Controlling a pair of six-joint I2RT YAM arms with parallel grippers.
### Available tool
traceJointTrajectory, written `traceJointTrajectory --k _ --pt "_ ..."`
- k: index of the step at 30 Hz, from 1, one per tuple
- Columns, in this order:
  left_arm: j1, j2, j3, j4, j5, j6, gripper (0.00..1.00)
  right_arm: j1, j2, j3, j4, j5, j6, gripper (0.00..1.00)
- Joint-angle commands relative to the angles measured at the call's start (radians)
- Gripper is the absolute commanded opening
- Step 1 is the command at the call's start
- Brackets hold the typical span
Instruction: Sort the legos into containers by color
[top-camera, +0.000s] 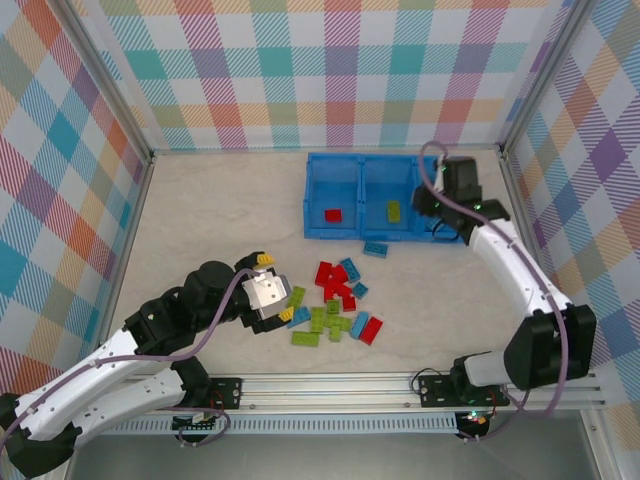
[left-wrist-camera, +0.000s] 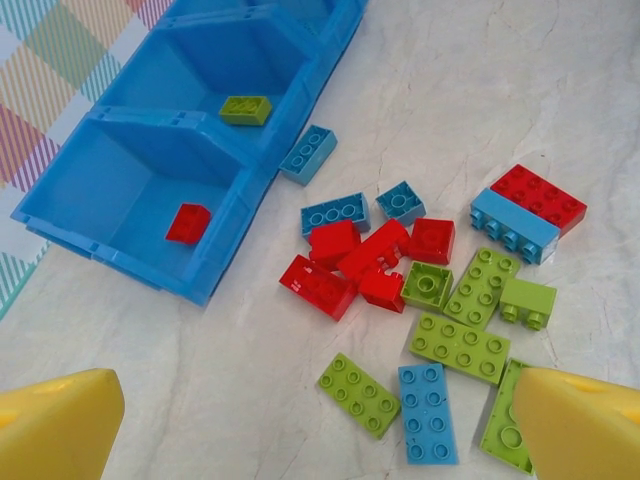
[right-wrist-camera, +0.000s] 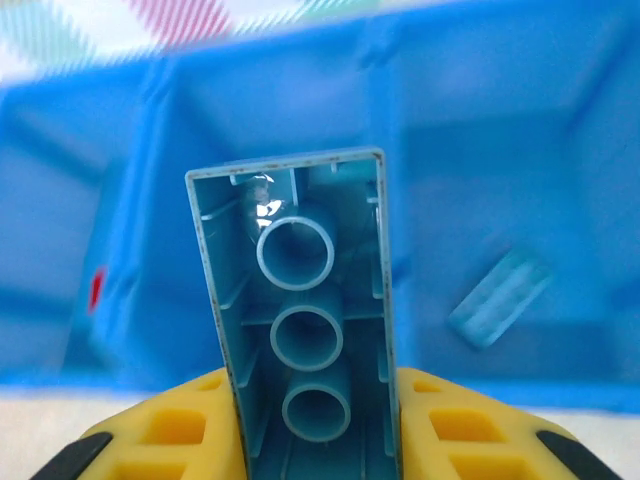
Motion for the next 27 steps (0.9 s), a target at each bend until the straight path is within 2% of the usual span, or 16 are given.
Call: traceJointTrajectory --k 1,5,9,12,15,18,20,22,24,27 --pt "-0.009 -0.007 -0.001 -0.006 -0.024 -0.003 1.0 -0.094 0.116 0.058 0.019 -0.023 0.042 0.25" --pt "-0.009 -0.009 -0.002 -0.005 -0.025 -0.003 1.0 -0.162 0.232 0.099 0.024 -0.073 0.074 0.28" --pt "-0.009 -0.001 -0.005 -0.001 -0.021 -0.007 1.0 -0.181 0.291 0.132 0.01 -0.09 0.093 0.4" --pt "-0.009 0.01 -0.003 0.001 -0.021 -0.01 1.0 -0.187 0.264 0.122 0.02 -0.087 0.115 0.52" --pt "-0.009 0.014 -0.007 0.013 -0.026 -0.015 1.0 -0.187 0.209 0.102 0.026 -0.09 0.128 0.59" --pt "-0.009 0.018 -0.014 0.028 -0.03 -0.024 1.0 -0.188 0.142 0.073 0.025 -0.128 0.147 0.6" --pt "-0.009 0.027 -0.009 0.038 -0.042 -0.06 1.0 -0.187 0.069 0.027 0.037 -0.213 0.183 0.61" --pt "-0.009 0.051 0.022 0.05 -0.048 -0.175 1.0 -0.173 -0.018 -0.047 0.078 -0.328 0.233 0.63" --pt "-0.009 0.105 0.086 0.041 -0.08 -0.416 1.0 -0.117 -0.092 -0.088 0.058 -0.375 0.236 0.65" --pt "-0.009 0.199 0.156 -0.018 -0.211 -0.824 1.0 0.02 -0.146 -0.075 -0.092 -0.369 0.161 0.68"
